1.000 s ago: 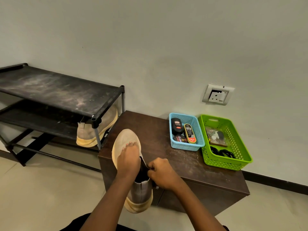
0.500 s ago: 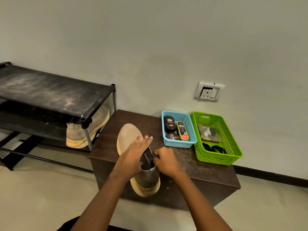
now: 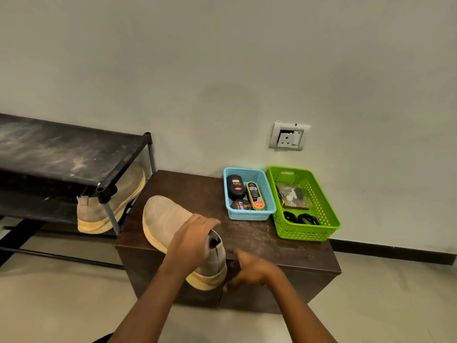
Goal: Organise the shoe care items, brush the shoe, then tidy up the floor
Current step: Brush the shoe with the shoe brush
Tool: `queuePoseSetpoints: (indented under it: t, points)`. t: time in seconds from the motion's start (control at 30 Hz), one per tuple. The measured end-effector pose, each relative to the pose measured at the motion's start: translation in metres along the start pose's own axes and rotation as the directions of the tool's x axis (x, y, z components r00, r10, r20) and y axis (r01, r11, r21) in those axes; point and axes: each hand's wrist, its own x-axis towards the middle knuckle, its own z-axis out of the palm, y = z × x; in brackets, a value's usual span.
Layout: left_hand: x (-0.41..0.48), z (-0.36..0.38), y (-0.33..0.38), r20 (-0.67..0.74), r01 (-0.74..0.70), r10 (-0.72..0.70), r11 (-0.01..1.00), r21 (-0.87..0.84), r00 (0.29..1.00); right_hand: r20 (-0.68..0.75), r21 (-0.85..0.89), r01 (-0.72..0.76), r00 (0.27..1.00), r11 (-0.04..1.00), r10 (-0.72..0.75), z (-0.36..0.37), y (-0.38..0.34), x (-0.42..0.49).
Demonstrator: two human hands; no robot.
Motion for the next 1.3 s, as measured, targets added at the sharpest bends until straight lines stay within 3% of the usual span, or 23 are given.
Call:
queuePoseSetpoints:
  t: [0.1,0.2,0.3,0.37,0.43,0.47,0.5,0.53,0.57,0.73,0.9,1.1,1.23,1.3]
  points:
    - [-0.001,-0.004,0.013,-0.049,0.12,-0.124,0.989,-0.082,0.991,-0.155,-0.048,0.072,0.985,0.996,-0.079,0.014,-0.006,0.009]
    - [-0.003,0.0,0.025,-0.117,0.265,-0.273,0.961,-0.078,0.955,-0.176,-0.008,0.054,0.983,0.998,-0.055,0.023,-0.011,0.014]
    - [-0.009,-0.005,0.033,-0.233,0.477,-0.529,0.844,-0.246,0.816,-0.174,-0.013,0.052,0.983,0.999,-0.054,0.023,-0.013,0.016]
    - [-0.013,-0.009,0.029,-0.141,0.699,-0.776,0.619,-0.359,0.615,-0.17,0.006,0.047,0.984,0.999,-0.045,0.024,-0.013,0.017]
    - [-0.015,-0.007,0.013,0.087,0.827,-0.933,0.263,-0.496,0.349,-0.163,-0.009,0.038,0.986,0.999,-0.039,0.026,-0.014,0.017]
    - [-0.015,-0.006,0.007,0.231,0.825,-0.942,0.074,-0.56,0.242,-0.162,-0.017,0.032,0.986,0.999,-0.034,0.028,-0.015,0.016]
    - [-0.017,-0.004,0.003,0.376,0.787,-0.907,-0.09,-0.61,0.189,-0.16,-0.01,0.036,0.986,0.999,-0.037,0.032,-0.017,0.016]
    - [-0.017,-0.002,0.003,0.489,0.759,-0.852,-0.19,-0.622,0.188,-0.16,0.002,0.044,0.986,0.999,-0.043,0.035,-0.017,0.016]
    - [-0.018,0.002,0.004,0.538,0.765,-0.816,-0.203,-0.611,0.213,-0.165,0.0,0.051,0.985,0.999,-0.05,0.039,-0.018,0.017]
    - [-0.011,0.008,0.002,0.278,0.876,-0.905,0.174,-0.45,0.323,-0.132,-0.086,0.086,0.987,0.993,-0.097,0.053,-0.018,0.021]
    - [-0.006,-0.009,-0.018,0.24,0.879,-0.849,0.427,-0.212,0.47,-0.152,-0.067,0.094,0.983,0.993,-0.103,0.036,-0.015,0.027]
    - [-0.002,-0.014,-0.031,0.321,0.831,-0.793,0.555,0.032,0.518,-0.284,-0.083,0.073,0.954,0.994,-0.094,0.001,-0.009,0.028]
    - [0.005,-0.014,-0.036,0.351,0.802,-0.778,0.587,0.11,0.521,-0.328,0.084,0.059,0.944,0.995,-0.028,-0.035,-0.008,0.013]
    - [0.009,-0.015,-0.04,0.363,0.788,-0.769,0.602,0.132,0.526,-0.417,0.194,0.103,0.909,0.976,-0.013,-0.056,-0.004,0.006]
